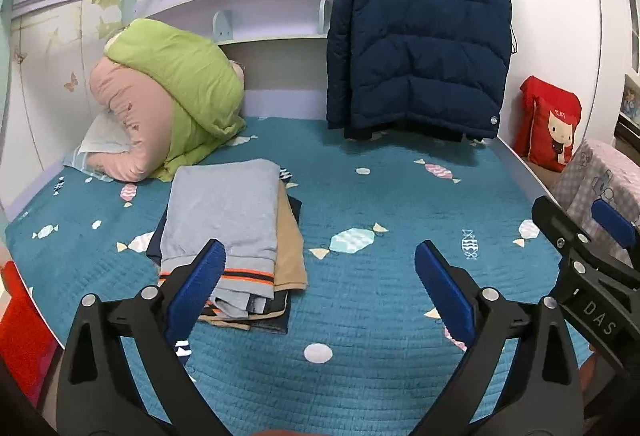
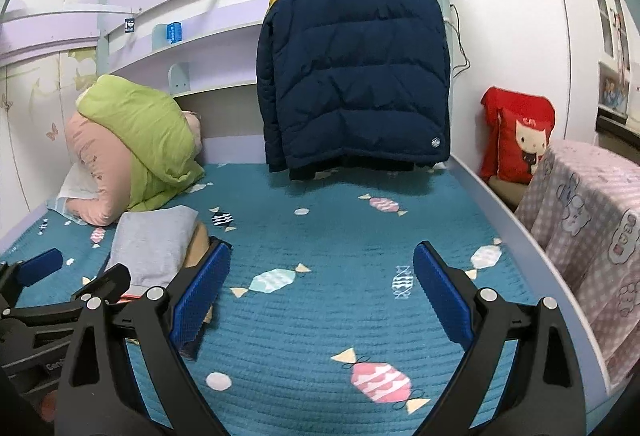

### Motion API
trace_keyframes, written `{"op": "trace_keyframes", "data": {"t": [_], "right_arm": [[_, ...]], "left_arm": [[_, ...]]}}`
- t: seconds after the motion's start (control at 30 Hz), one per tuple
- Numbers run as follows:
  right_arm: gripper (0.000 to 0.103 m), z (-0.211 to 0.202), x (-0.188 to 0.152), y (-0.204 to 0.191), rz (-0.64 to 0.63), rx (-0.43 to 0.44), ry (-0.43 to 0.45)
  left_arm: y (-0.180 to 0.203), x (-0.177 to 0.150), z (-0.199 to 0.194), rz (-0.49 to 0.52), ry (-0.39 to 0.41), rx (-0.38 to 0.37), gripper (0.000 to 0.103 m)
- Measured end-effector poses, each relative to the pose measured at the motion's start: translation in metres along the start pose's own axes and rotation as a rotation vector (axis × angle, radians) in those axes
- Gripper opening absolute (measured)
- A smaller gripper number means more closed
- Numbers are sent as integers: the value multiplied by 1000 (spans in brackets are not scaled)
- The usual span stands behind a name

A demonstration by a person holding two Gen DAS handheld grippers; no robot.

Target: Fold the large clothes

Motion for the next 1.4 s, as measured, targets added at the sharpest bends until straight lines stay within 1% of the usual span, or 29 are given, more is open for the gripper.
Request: {"op": "trace_keyframes", "data": {"t": [0.1, 0.2, 0.37, 0.43, 0.6, 0.8, 1.03, 1.17, 1.27, 1.4], "right_arm": [[90, -1, -1, 2, -3, -5, 2], [90, -1, -3, 4, 4, -5, -4], [90, -7, -7, 7, 18, 0, -9], [90, -8, -8, 9, 20, 13, -10], [90, -13, -12, 9, 18, 22, -20], [90, -21, -13, 8, 6, 24, 0], [90, -25, -15, 9, -8, 5, 22], [90, -26, -16, 10, 9, 5, 18], [90, -27, -17, 12, 31, 20, 23], [90, -27, -17, 12, 29, 19, 20]], "left_arm": [[0, -2, -1, -14, -18, -27, 98], [0, -6, -2, -28, -32, -69, 98], [0, -13, -2, -57, -59, -102, 98], [0, -15, -5, -60, -55, -108, 98], [3, -18, -9, -28, -53, -51, 98], [1, -19, -11, -25, -50, -38, 98], [4, -19, -15, -20, -34, -28, 98], [4, -18, -16, -11, -24, -20, 98], [5, -17, -18, -5, -15, -10, 98], [5, -17, -18, -1, -13, -1, 98]]}}
Point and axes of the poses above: each gripper's, at about its wrist camera, not at the fingertips, and z roughly the way its jaws point, y to its right, x to its top, the point moved 1 cm from there along z, roughly the way its jaws point, and after that the axes turned 1 degree about -x, right-handed, at the moved point
